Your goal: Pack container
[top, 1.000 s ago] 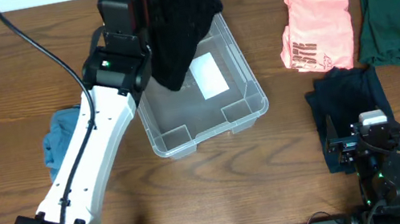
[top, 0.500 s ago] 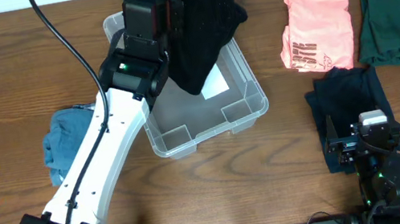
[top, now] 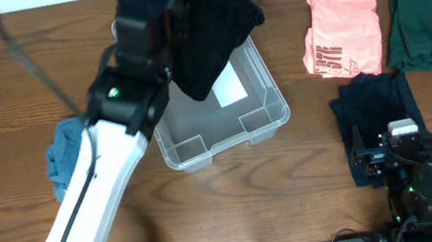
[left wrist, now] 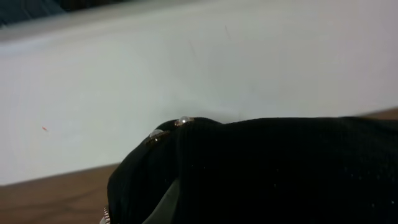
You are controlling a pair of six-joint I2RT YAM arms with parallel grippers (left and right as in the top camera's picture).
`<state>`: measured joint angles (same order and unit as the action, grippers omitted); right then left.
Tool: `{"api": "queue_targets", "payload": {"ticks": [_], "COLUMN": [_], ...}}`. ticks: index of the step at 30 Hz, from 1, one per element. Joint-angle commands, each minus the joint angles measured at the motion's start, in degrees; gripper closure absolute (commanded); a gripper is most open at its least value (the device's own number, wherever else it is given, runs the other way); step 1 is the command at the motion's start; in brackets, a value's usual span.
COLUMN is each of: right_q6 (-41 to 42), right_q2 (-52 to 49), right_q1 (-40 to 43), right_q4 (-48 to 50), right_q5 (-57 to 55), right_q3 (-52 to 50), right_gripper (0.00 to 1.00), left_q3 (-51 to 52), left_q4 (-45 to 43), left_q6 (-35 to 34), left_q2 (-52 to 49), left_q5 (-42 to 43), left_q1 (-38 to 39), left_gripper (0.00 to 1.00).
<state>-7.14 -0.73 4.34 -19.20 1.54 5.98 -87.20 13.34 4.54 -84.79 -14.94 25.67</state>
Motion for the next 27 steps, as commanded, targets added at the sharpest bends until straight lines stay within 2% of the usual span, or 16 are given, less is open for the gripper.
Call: {"api": "queue_targets", "payload": {"ticks": [1,27], "right_q6": [-0.66,0.59], "right_q2": [0.13,0.13], "right_q1": [0.42,0.42], "right_q4": [-0.13,1.36], "right_q5": [-0.02,1.97], "right_q3": [-0.11,-0.11], "right_gripper": [0.01,0.01], "left_q3": [-1.9,-1.9], "left_q4": [-1.66,-0.7], "left_q6": [-0.26,-0.26], "left_q2": [4.9,5.38], "left_q5": [-0.52,-0.5], "left_q1": [0.13,0.13], "left_gripper": [0.94,0.94]}}
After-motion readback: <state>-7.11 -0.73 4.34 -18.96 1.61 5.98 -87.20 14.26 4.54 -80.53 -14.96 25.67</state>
